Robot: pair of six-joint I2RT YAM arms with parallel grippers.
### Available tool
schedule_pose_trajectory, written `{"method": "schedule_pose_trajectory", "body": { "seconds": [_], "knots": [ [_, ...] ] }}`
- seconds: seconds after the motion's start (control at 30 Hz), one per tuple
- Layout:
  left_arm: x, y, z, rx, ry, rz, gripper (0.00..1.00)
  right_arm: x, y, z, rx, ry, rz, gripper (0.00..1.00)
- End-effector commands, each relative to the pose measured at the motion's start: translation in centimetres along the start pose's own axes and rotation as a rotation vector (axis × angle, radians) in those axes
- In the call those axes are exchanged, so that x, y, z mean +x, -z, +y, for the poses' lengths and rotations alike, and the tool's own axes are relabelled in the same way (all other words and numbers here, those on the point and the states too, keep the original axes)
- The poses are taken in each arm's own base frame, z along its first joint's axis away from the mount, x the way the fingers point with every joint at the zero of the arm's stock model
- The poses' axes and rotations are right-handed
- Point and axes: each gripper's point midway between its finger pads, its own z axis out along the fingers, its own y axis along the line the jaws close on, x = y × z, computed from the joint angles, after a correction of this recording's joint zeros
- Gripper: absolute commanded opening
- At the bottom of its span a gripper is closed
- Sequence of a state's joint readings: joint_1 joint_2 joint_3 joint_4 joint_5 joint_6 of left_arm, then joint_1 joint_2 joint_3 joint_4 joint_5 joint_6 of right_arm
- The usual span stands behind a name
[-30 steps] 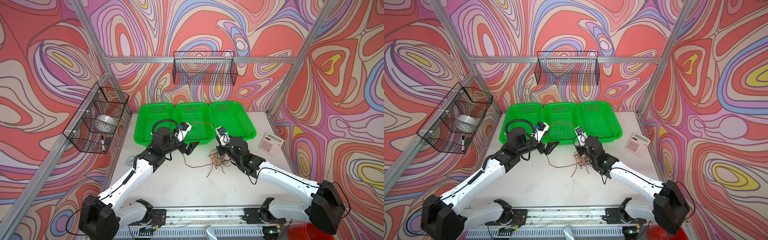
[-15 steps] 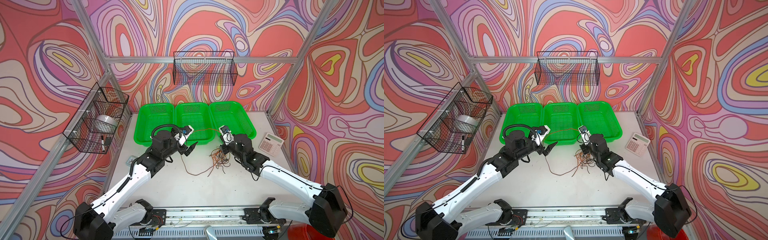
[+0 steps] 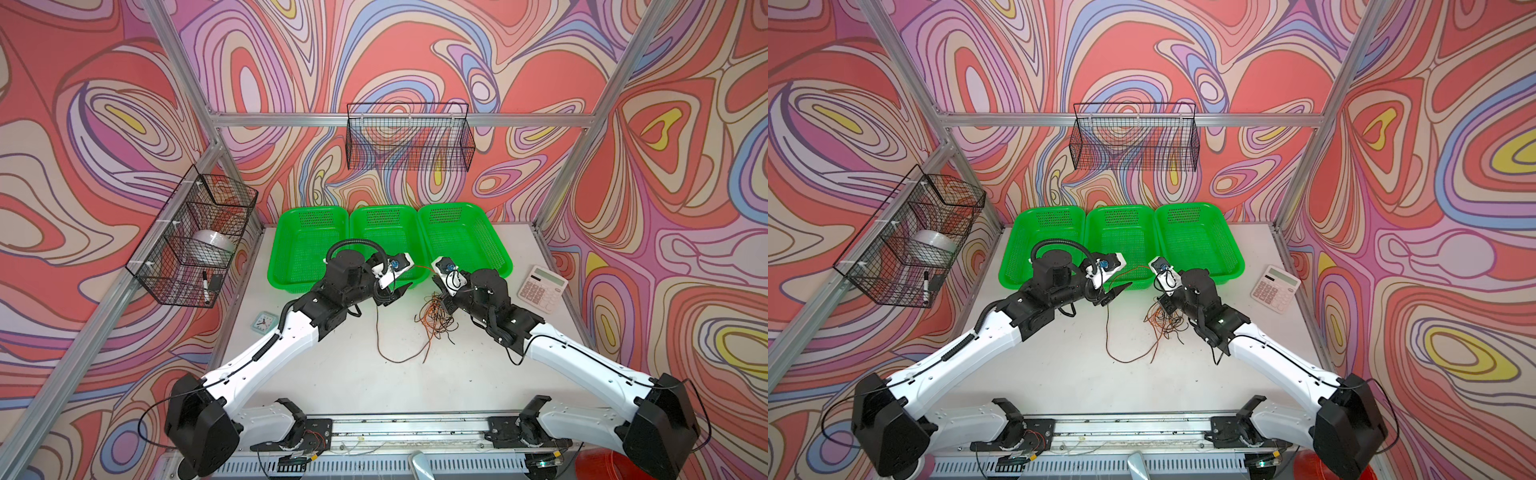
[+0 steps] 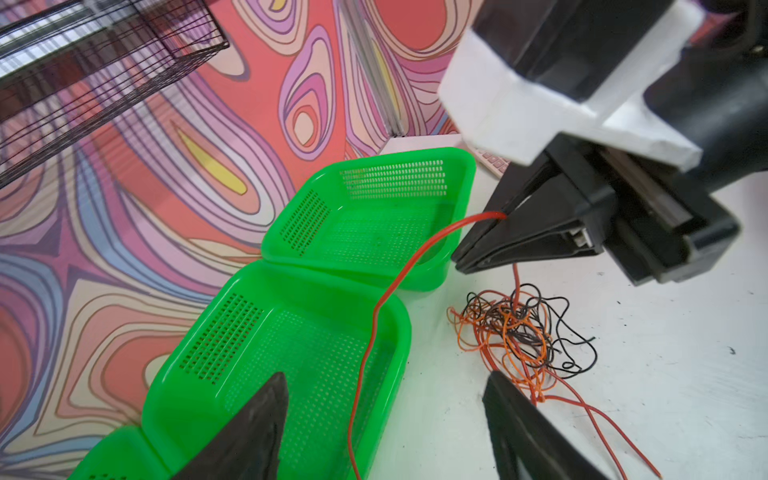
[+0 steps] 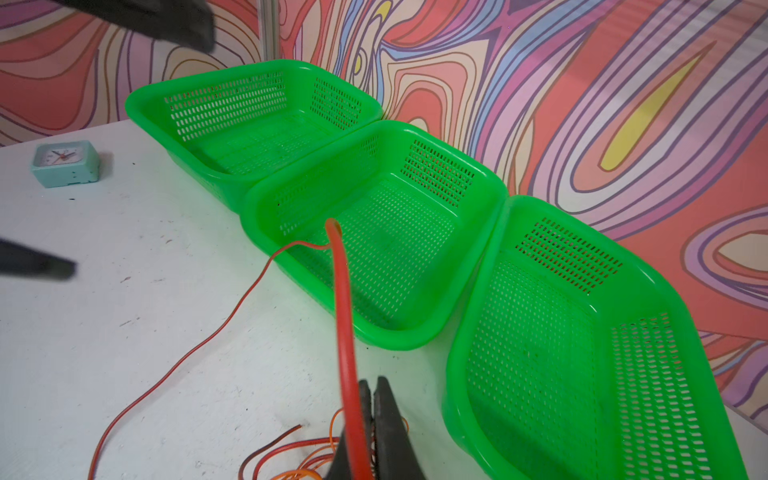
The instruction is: Untangle the cables
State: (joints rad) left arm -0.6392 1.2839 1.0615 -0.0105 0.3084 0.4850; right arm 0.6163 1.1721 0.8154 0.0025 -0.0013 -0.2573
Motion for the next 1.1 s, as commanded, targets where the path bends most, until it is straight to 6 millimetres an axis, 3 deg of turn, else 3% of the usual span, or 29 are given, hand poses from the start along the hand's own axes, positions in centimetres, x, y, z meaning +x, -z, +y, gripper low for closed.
{"method": "schedule_pose_trajectory", "body": {
  "seconds": [0.0,0.2,0.37,0.53,0.67,0.8,1.07],
  "knots": [
    [-1.3,-1.5,-0.6,0.059,-0.056,-0.044,0.73,-0.4,1.0,0.8,-0.042,0.006,-0.035,0.00],
    [-1.3,-4.1,-0.9,0.105,-0.049,-0.045,0.63,-0.2,1.2,1.3,-0.067,0.009,-0.042,0.00],
    [-2.0,-5.2,-1.4,0.124,-0.055,-0.063,0.57,-0.3,1.2,1.6,-0.078,0.006,-0.069,0.00],
    [-2.6,-5.2,-2.3,0.138,-0.069,-0.076,0.01,0.0,0.9,0.0,0.019,-0.037,-0.089,0.04],
    [-4.3,-4.4,-2.8,0.143,-0.078,-0.108,0.00,1.4,-0.4,-2.1,0.149,-0.166,-0.068,0.16],
    [-6.8,-3.3,-3.1,0.143,-0.082,-0.146,0.00,2.7,-1.5,-2.5,0.188,-0.291,-0.107,0.21],
    [-12.0,0.0,-1.4,0.108,-0.037,-0.240,0.00,6.7,-3.7,-2.9,0.255,-0.449,-0.080,0.19]
  ]
}}
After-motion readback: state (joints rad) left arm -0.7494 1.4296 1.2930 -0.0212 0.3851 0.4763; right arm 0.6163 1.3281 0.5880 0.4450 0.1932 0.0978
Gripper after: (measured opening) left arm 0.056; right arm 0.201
